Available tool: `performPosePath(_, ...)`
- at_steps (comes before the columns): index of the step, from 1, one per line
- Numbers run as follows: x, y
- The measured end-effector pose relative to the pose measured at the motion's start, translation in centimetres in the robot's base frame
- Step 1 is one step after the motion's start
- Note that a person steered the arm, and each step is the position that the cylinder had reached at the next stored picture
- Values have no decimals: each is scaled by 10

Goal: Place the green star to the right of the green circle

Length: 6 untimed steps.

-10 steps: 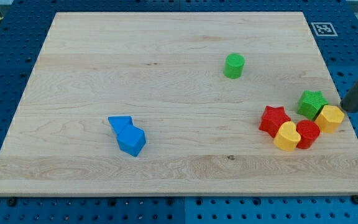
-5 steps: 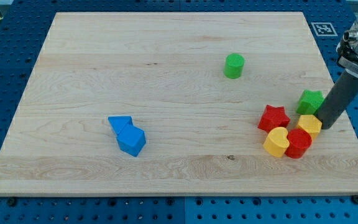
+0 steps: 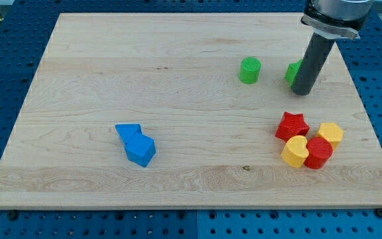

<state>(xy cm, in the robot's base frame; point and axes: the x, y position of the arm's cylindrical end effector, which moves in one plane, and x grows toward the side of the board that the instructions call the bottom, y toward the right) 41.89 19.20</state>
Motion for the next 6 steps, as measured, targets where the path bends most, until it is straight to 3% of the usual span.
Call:
performPosePath(1,28,22)
performPosePath(2,20,45)
performPosePath(3,-28,45)
performPosePath(4,-47,45)
performPosePath(6,-45,47)
